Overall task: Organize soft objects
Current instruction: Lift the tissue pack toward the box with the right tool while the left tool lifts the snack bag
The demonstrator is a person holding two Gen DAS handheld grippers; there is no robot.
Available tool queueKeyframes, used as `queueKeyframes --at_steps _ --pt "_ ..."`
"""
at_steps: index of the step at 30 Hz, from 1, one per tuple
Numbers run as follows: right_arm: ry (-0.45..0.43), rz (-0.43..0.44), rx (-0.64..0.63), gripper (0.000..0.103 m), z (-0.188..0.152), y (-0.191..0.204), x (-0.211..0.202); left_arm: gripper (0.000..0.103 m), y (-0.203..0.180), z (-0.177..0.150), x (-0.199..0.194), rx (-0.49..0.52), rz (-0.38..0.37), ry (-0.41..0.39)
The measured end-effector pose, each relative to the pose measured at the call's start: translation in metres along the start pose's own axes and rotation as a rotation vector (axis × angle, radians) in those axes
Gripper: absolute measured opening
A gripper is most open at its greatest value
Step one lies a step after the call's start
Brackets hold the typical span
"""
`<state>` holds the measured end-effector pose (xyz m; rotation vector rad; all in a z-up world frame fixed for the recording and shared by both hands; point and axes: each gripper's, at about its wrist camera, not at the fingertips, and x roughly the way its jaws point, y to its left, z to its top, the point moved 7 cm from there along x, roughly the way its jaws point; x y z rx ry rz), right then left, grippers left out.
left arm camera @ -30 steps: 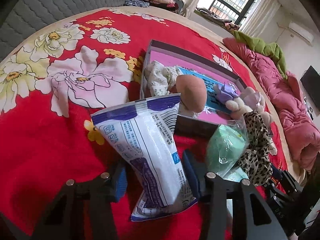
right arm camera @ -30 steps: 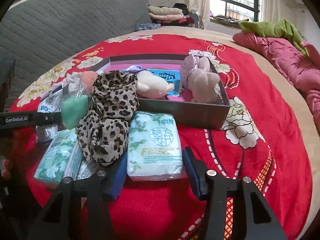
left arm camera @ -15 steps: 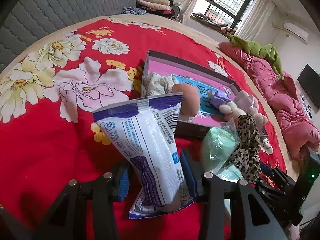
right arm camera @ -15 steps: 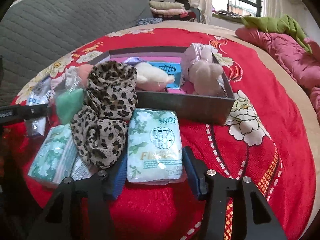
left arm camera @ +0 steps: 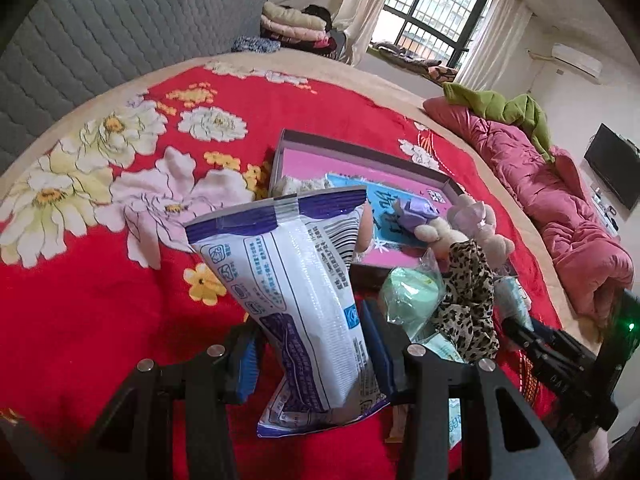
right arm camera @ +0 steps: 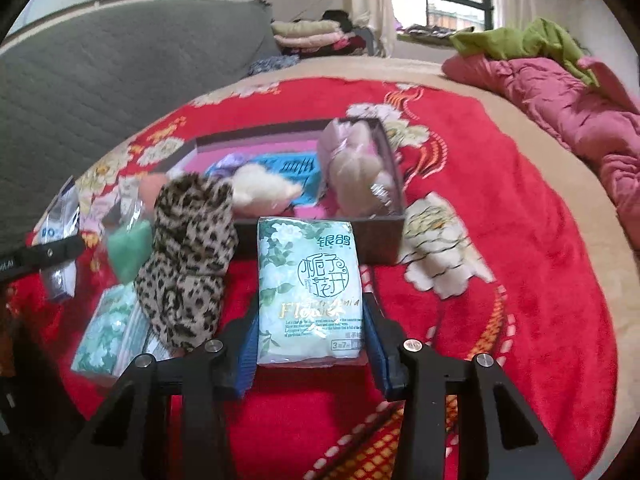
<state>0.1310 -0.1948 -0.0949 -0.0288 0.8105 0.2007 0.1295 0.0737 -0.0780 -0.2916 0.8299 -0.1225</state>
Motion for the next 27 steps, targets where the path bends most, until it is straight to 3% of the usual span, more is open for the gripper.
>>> queueKeyframes --at_steps 27 --pt "-0.13 0.031 -0.036 0.047 0.033 0.024 -0.031 0.046 -0.022 0.053 -0.008 0.004 -0.058 -0.143"
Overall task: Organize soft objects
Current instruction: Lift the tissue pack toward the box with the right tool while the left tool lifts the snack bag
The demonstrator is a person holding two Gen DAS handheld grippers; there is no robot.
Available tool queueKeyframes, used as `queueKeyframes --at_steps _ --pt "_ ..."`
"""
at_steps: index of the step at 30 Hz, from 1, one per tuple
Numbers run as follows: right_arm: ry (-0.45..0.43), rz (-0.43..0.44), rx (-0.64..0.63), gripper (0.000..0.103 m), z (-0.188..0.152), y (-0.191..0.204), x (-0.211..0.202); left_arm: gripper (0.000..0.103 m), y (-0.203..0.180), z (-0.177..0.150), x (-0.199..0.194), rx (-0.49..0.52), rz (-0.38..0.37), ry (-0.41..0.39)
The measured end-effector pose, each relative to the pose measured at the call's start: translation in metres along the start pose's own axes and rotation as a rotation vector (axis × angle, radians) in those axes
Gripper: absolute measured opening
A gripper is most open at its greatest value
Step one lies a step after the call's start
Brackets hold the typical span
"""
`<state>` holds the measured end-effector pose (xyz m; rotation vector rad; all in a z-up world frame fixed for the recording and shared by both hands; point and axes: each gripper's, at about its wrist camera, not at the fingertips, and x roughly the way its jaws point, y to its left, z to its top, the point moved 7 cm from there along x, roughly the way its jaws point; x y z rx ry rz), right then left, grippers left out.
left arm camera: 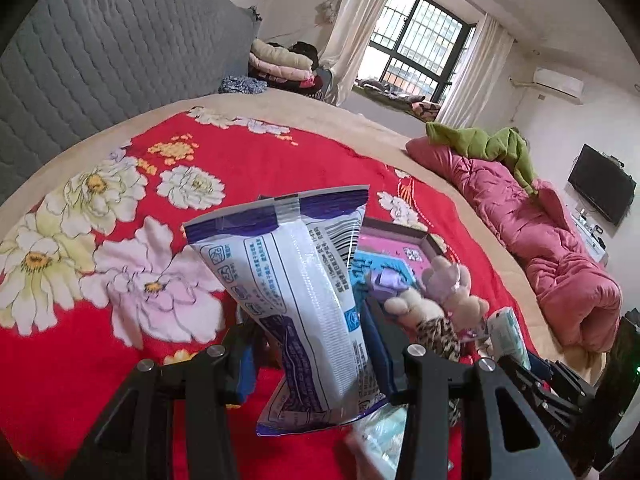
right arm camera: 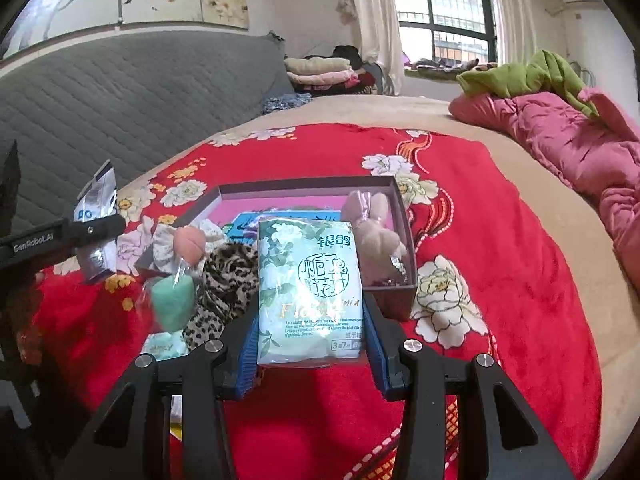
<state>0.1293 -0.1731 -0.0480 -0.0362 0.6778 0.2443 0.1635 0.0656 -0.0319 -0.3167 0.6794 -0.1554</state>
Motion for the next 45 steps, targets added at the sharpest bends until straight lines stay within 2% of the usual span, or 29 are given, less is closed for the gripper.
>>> queueKeyframes --at_steps 13,28,45 --pt "-0.033 -0.015 -0.001 0.047 0.021 0.002 0.0 0.046 -0.028 0.013 0.025 0.039 -0.043 -0.01" --pt "-0.071 -0.054 -0.035 0.047 0.042 0.002 0.005 0.046 -0.043 0.02 0.053 0.07 -0.09 0.006" --pt "-0.097 -0.075 -0.022 0.047 0.06 -0.006 0.013 0.046 -0.052 0.017 0.075 0.101 -0.102 0.039"
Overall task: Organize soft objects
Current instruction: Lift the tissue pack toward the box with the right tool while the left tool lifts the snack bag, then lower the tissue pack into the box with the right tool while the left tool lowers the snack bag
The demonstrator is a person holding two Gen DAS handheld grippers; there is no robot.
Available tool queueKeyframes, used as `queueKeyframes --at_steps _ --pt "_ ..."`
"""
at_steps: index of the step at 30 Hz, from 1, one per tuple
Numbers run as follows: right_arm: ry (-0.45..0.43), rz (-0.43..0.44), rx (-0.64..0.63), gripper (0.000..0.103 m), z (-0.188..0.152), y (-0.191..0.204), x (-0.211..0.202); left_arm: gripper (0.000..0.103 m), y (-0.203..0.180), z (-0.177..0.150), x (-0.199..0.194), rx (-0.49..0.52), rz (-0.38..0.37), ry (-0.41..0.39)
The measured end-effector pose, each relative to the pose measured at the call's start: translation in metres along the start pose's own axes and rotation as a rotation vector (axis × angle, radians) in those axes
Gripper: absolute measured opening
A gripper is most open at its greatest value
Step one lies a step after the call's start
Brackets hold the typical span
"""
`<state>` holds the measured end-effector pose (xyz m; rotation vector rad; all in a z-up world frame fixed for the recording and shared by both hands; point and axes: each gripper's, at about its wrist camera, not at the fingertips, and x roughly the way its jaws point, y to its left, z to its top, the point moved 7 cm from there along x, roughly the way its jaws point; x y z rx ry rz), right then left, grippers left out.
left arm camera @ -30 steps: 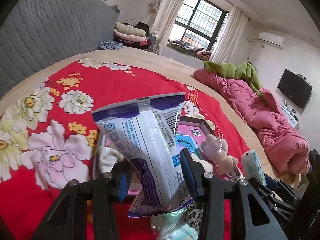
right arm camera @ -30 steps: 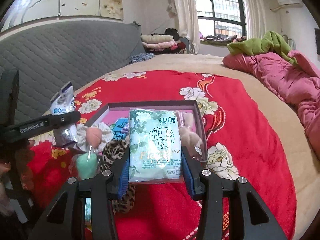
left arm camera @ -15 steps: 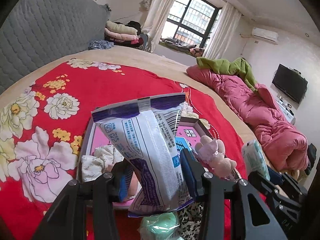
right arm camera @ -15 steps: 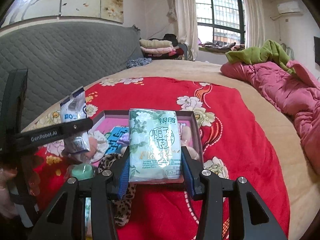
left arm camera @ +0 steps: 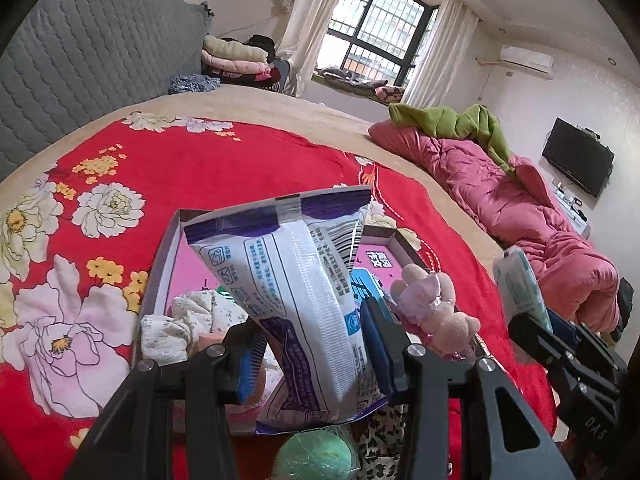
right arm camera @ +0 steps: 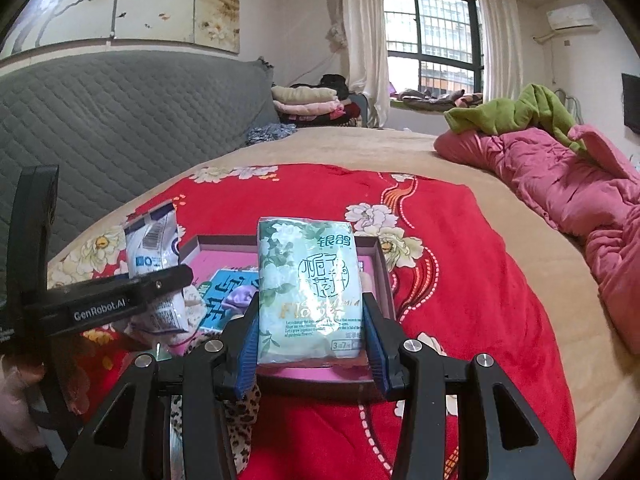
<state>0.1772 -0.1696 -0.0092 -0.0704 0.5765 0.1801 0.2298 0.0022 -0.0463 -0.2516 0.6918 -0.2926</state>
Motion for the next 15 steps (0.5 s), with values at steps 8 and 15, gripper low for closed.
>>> queueKeyframes --at_steps 8,15 --pt "-0.019 -0.01 0.01 0.047 0.009 -0.002 0.006 0.046 -0.004 -0.007 0.013 0.028 -0.012 0.036" --pt "-0.008 -0.007 0.012 0.047 0.009 -0.002 0.015 0.046 -0.002 -0.012 0.018 0.029 -0.008 0.058"
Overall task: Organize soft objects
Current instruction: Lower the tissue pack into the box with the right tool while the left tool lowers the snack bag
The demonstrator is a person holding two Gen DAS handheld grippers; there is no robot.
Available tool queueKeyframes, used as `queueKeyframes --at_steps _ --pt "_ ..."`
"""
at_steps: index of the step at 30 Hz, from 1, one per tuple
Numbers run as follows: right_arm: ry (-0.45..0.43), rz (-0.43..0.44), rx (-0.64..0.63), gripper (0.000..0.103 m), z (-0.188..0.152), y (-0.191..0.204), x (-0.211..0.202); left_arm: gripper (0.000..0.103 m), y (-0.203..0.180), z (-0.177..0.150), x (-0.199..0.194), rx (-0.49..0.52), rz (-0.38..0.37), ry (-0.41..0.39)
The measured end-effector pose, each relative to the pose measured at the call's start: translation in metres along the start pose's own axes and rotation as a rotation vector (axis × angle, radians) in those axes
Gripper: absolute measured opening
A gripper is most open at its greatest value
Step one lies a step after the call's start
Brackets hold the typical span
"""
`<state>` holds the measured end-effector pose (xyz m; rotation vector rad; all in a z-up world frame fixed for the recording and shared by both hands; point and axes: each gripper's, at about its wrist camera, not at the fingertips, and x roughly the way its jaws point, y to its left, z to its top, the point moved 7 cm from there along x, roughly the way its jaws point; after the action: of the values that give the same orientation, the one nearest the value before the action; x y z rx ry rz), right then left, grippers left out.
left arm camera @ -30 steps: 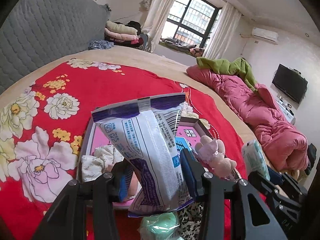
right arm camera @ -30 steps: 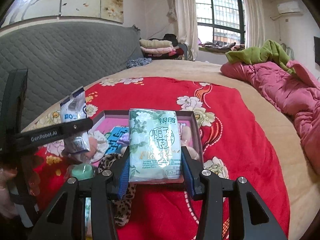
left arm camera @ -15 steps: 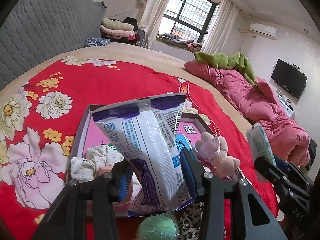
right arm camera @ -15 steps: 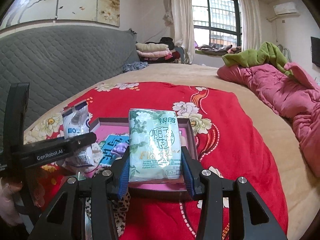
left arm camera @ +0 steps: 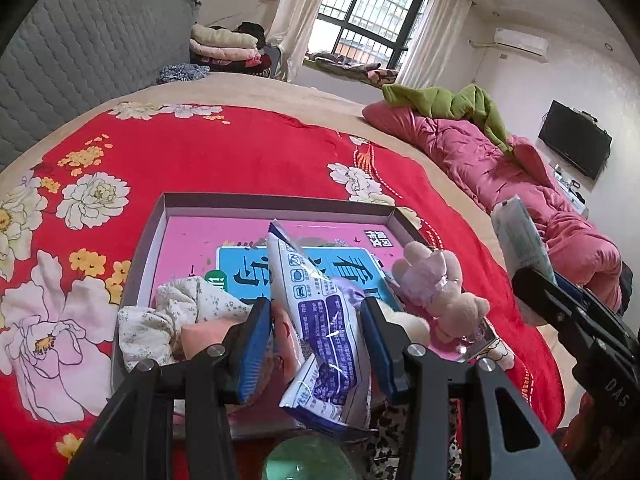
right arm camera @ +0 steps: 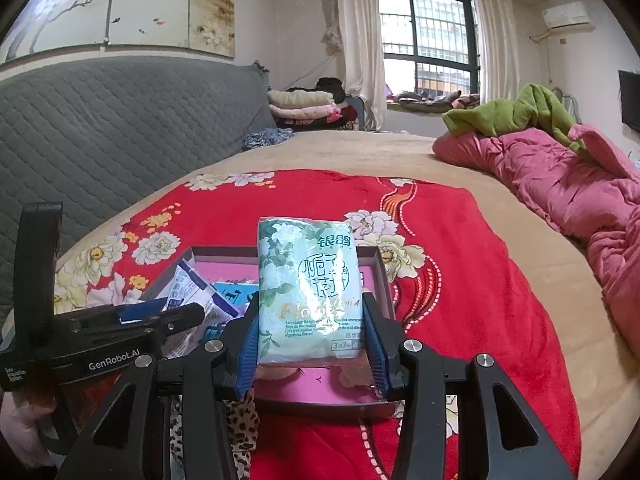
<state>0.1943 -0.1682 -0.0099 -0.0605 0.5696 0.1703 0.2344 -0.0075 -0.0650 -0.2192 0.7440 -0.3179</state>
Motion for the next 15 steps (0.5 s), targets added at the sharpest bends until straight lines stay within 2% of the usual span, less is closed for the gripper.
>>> queueKeyframes --at_steps 8,15 --pt "0.04 0.012 0.003 0.047 -0.009 0.004 0.018 0.046 0.008 -0.003 0.005 -0.024 0.004 0.022" --pt "0.109 0.027 0.014 0.047 -0.022 0.006 0.039 0.046 0.013 -0.002 0.004 -0.025 0.022 0.008"
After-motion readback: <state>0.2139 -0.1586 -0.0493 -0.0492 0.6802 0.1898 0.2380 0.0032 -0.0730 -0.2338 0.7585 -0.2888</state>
